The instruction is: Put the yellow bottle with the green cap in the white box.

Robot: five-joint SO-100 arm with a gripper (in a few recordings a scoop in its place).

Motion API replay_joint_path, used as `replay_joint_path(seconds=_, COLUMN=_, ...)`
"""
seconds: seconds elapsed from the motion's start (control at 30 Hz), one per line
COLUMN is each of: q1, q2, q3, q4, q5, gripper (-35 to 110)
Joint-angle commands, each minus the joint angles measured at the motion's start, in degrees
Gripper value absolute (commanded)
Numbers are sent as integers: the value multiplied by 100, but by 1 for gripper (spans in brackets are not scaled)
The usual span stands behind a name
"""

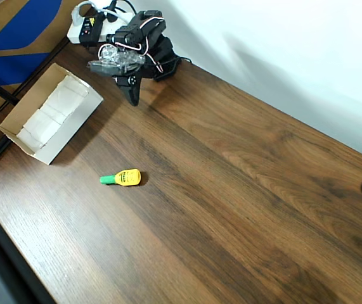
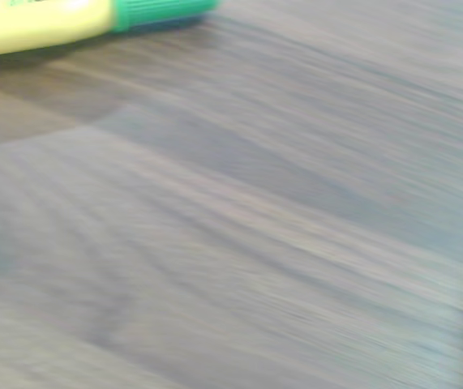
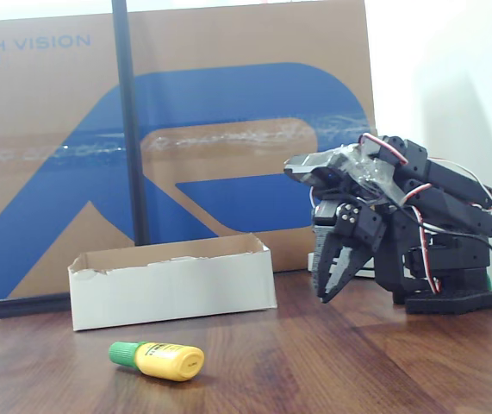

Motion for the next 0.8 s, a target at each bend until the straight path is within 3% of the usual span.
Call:
replay_joint_path(seconds=0.0, q1=229, q2=123, q3=-378, q4=835, q5=44, gripper=0)
replay_joint_path(seconds=0.33, q1=220, q2=88, q3=-861, q4=765, q5=-158, gripper=1)
replay_joint_path(seconds=0.77, q1=202, q2=-1406, q3=-2021, q4=264, q5=-88, gripper=1)
